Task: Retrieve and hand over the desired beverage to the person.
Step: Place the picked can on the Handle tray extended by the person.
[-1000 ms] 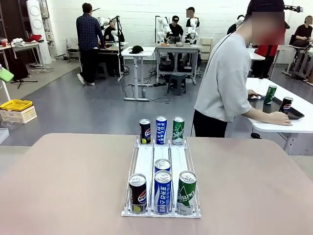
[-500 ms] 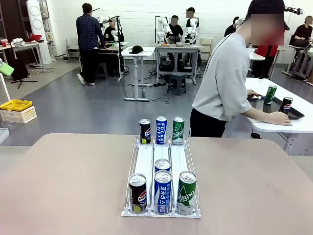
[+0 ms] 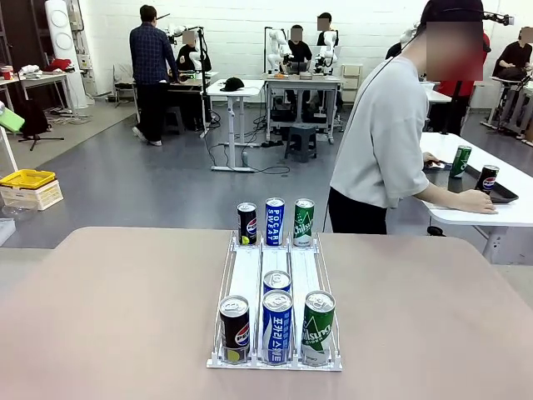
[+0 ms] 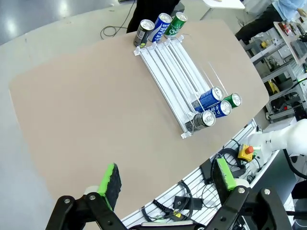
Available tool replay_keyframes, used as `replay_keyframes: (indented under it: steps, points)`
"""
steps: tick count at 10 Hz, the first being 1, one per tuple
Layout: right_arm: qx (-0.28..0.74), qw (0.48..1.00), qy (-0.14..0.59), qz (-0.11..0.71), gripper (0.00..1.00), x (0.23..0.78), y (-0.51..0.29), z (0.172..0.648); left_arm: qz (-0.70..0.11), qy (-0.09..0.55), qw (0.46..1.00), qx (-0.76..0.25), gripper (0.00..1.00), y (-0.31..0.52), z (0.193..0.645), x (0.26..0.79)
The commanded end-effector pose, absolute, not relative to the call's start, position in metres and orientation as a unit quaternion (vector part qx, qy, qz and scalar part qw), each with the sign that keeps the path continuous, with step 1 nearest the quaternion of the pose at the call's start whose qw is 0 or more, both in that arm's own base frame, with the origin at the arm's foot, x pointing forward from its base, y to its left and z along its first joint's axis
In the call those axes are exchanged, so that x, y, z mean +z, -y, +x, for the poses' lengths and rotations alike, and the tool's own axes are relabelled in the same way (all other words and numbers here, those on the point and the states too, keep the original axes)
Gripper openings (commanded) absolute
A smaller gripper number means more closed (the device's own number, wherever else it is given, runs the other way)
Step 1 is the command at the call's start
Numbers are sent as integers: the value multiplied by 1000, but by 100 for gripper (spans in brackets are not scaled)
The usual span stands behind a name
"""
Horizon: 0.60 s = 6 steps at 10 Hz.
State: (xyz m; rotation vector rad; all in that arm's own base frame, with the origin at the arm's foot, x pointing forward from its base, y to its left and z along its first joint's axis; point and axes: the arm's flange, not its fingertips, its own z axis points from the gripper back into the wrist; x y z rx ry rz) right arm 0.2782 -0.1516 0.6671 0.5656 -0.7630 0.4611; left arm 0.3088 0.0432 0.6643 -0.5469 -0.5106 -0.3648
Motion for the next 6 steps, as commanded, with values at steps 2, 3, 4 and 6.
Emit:
replay_keyframes:
  steps: [2,3,4,6]
  points:
    - [219,866,362,268,100,668,152,281,-267,245,915,-179,100,-43,309,666]
    - [219,866,362,268,100,668,152,281,-267,245,915,-179,100,-43,309,666]
    - [219,866,362,268,100,668,152,281,-267,245,915,-179,100,-43,309,666]
    - [219,866,362,268,100,668,152,281,-267,245,915,-179,100,-43,309,666]
